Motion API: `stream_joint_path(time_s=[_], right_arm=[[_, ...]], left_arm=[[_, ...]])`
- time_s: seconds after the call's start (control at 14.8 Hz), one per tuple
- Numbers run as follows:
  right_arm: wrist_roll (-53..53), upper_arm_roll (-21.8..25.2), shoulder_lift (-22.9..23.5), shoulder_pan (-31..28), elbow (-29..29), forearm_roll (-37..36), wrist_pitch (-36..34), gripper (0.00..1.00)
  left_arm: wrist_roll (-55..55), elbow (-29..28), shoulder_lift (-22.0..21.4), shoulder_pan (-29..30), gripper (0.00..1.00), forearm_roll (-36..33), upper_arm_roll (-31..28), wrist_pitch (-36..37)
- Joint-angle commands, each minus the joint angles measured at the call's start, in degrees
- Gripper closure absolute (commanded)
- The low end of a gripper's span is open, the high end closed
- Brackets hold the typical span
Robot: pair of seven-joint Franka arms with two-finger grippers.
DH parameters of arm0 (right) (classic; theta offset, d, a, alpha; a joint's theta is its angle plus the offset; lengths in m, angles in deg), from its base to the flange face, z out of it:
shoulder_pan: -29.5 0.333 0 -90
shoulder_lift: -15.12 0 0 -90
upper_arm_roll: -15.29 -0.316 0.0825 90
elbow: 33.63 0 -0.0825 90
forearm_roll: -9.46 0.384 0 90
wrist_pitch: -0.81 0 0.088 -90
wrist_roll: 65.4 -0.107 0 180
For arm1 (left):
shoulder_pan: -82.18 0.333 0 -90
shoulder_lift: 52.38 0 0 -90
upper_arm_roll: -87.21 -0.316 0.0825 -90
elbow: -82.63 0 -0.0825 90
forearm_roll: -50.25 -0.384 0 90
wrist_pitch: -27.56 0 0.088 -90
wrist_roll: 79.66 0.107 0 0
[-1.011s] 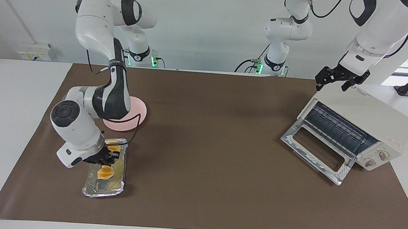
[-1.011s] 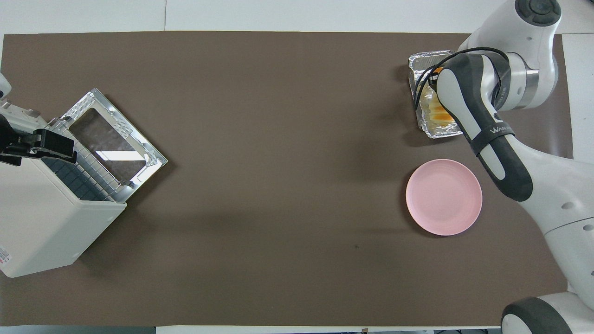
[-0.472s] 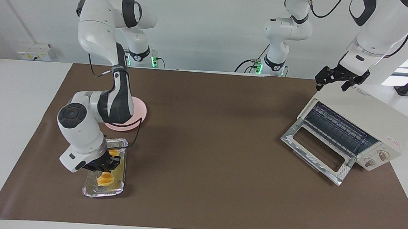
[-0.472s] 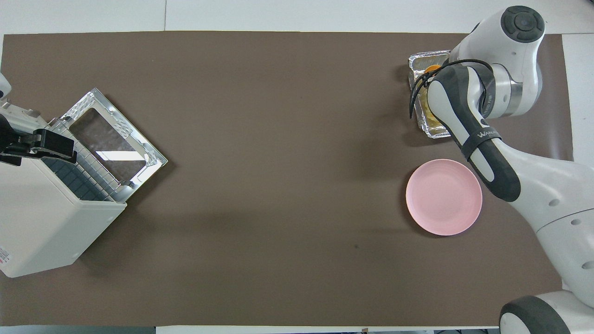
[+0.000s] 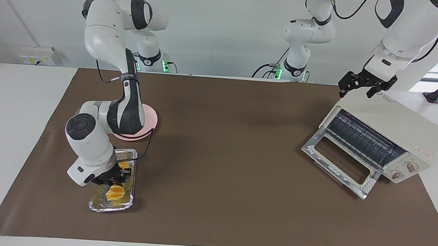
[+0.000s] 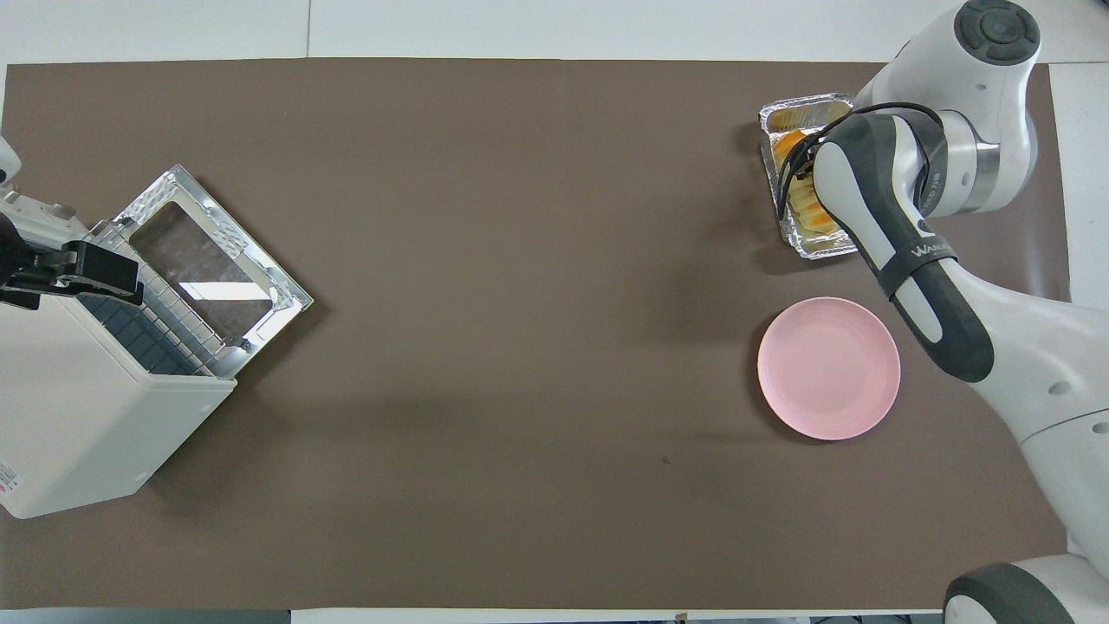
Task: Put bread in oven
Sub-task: 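Lower the roll into the foil tray and open the right gripper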
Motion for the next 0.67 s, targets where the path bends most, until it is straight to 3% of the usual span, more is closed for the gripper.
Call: stream_joint_path(time_s=[0.0,0.34,0.61], right_arm=[[4.66,-0.30,-1.16,-1.94,-0.93,-0.25,-3.54,0.00],[13.98,-0.21,-1.07,-4.58,0.46,-0.69,1.63,0.00],[15.31,-0.04,-2.99,-4.76,9.06,-0.69,11.46,0.00]], left_arm=[[0.06,-1.49,-1.55,0.69,0.00,0.90,0.24,-0.54],[0.06,-1.49,-1.55,0.69,0.00,0.90,0.24,-0.54],[0.06,-1.49,-1.55,0.69,0.00,0.90,0.24,-0.54]])
